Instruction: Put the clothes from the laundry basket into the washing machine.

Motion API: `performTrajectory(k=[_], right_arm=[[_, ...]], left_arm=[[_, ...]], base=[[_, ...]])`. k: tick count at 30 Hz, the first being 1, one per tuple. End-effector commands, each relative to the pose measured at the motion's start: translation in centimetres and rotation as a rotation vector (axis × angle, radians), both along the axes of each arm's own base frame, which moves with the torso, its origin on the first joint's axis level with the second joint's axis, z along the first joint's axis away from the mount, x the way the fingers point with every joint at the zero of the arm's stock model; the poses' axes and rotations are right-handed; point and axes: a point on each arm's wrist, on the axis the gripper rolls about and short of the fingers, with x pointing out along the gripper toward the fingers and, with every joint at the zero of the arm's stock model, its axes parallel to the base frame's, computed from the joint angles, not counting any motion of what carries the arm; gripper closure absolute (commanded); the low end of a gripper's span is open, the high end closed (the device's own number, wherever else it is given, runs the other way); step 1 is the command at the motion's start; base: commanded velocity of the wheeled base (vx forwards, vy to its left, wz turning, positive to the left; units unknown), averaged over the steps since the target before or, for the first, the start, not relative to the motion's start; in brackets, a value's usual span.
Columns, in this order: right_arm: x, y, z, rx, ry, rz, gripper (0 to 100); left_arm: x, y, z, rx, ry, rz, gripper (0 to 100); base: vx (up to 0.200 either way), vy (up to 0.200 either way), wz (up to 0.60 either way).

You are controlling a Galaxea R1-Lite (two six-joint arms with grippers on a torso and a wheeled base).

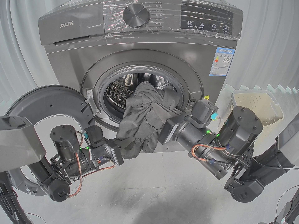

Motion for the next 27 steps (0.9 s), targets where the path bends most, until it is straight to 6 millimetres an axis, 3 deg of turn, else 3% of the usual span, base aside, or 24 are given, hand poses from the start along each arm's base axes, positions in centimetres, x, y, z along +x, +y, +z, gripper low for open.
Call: performTrajectory(k=[1,3,4,11,19,27], right_arm=[[0.2,-0.1,-0.4,-0.010,0.008,-0.006,100],[0.2,-0.2,-0.5,-0.012,0.010,-0.007,100],[0.3,-0.3,-0.8,-0.022,0.018,-0.009,0],[0.8,-0.1,-2.7,-0.076,0.066,-0.019,0],[0.1,-1.0,-5.5,-0.169,0.140,-0.022,0],[-0.9,-2.3,-7.4,-0.257,0.189,-0.019,0]], left_arm=[[-0.9,0.4,-0.1,0.008,0.003,-0.007,100],[-1.0,0.4,-0.1,0.009,0.003,-0.009,100],[-1.4,0.6,0.1,0.012,-0.003,-0.015,100],[-2.5,0.6,0.9,-0.006,-0.004,-0.038,100],[-1.4,0.0,2.7,-0.065,-0.071,-0.038,100],[-1.1,-0.1,3.2,-0.086,-0.083,-0.033,100]], base=[[0.000,0.000,0.00],[0.000,0.000,0.00],[0.000,0.000,0.00],[0.000,0.000,0.00],[0.000,0.000,0.00],[0.000,0.000,0.00]])
